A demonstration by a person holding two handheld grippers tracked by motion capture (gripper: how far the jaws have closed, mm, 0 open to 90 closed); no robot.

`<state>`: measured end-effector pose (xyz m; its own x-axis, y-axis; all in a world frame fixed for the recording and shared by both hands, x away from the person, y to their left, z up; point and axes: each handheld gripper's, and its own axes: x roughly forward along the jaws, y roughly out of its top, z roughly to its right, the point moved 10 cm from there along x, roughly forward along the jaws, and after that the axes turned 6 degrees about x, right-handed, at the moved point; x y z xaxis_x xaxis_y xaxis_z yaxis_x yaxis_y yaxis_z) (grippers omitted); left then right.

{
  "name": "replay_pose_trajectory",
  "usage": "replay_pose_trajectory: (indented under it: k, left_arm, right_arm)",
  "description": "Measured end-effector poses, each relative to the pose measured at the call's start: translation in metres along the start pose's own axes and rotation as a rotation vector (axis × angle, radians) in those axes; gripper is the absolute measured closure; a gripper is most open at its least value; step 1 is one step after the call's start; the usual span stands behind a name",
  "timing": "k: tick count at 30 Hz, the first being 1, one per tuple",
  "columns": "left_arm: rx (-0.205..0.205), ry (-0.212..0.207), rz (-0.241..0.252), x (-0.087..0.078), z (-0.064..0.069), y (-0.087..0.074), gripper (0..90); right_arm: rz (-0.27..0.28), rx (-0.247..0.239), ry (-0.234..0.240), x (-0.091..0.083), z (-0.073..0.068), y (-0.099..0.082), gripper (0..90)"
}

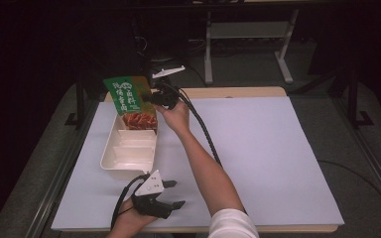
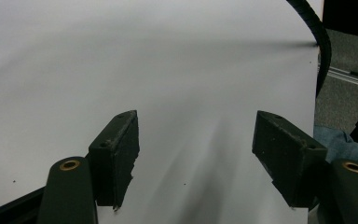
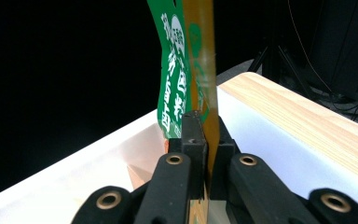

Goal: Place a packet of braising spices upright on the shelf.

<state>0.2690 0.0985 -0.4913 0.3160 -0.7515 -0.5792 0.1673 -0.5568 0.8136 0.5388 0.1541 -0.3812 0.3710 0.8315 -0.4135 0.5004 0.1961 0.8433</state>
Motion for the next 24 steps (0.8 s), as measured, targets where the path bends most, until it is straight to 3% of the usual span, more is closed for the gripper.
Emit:
replay_pose_trajectory:
  k: [5, 9, 24]
  left_arm:
    - [0.002, 0.0, -0.004, 0.0, 0.0, 0.0, 30.6]
    - [0.001, -0.004, -0.005, 0.001, 0.001, 0.0, 30.4]
    - [0.006, 0.003, -0.012, 0.002, 0.001, -0.001, 30.2]
  right_arm:
    - [-0.008, 0.005, 0.0, -0.004, 0.0, 0.001, 78.3]
    - [-0.019, 0.021, 0.023, -0.01, -0.001, 0.001, 67.9]
    - [-0.035, -0.01, 0.024, -0.032, -0.008, 0.002, 60.5]
